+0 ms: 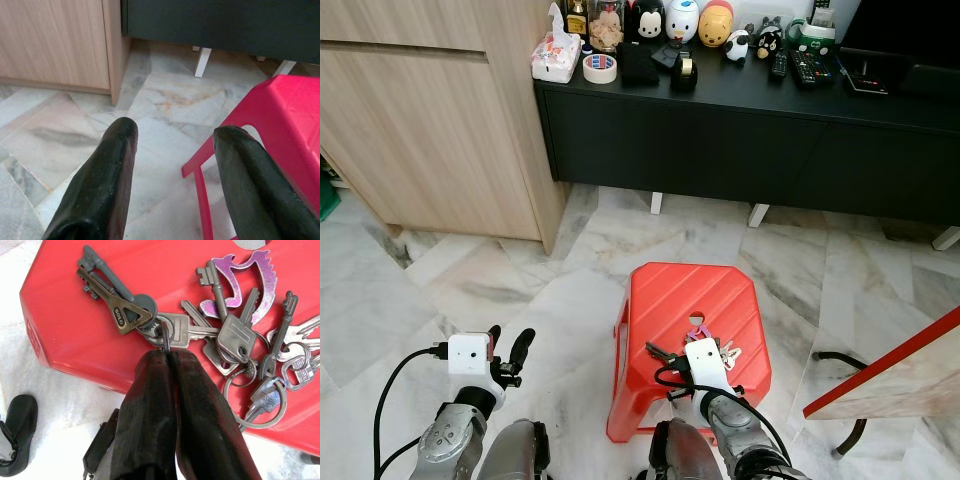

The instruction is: Hang keys on a hook

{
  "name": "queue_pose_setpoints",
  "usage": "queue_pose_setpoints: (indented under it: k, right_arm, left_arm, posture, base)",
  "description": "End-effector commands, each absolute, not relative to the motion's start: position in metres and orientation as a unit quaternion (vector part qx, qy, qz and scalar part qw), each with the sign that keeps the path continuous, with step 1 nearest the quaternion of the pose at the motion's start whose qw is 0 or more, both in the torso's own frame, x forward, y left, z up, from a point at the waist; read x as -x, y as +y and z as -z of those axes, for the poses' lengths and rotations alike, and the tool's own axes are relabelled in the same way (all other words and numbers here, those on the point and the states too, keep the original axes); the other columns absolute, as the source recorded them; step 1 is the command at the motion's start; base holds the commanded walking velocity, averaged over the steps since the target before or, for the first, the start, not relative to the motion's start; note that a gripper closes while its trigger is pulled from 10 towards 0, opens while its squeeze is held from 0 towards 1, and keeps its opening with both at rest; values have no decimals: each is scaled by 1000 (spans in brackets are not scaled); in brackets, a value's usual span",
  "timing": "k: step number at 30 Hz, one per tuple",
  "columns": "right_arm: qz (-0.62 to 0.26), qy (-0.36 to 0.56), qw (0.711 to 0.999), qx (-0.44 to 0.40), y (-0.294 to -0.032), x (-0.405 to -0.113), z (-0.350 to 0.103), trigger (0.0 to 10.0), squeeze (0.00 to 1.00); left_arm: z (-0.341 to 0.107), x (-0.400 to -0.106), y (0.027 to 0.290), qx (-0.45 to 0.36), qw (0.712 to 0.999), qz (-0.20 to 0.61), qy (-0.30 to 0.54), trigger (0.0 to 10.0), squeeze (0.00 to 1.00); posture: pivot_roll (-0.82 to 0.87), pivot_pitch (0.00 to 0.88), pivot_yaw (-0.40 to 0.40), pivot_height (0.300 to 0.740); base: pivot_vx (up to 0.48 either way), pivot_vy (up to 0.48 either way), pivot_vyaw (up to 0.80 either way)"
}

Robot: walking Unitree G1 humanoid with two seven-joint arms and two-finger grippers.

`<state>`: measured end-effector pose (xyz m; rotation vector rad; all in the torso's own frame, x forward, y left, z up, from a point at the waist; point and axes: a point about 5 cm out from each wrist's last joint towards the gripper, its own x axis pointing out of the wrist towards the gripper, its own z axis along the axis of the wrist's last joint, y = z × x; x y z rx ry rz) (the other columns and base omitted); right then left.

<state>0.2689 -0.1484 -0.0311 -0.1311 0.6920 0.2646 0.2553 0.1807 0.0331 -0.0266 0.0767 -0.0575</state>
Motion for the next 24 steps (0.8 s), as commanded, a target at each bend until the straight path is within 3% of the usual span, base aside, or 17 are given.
queue_pose_setpoints:
  k: [1, 24]
  right_arm:
    - [-126, 357, 923, 67, -153, -260, 38, 0, 0]
    - [-109, 275, 955, 14, -151, -278, 19, 0, 0]
  left_arm:
    - [-27, -251, 178, 10, 998, 35, 55, 10000, 0]
    - [-24, -256, 177, 5, 997, 38, 65, 10000, 0]
  posture:
    - [107, 182, -113, 633]
    - [99, 151, -108, 633]
  base:
    - [0, 0, 0]
    - [0, 0, 0]
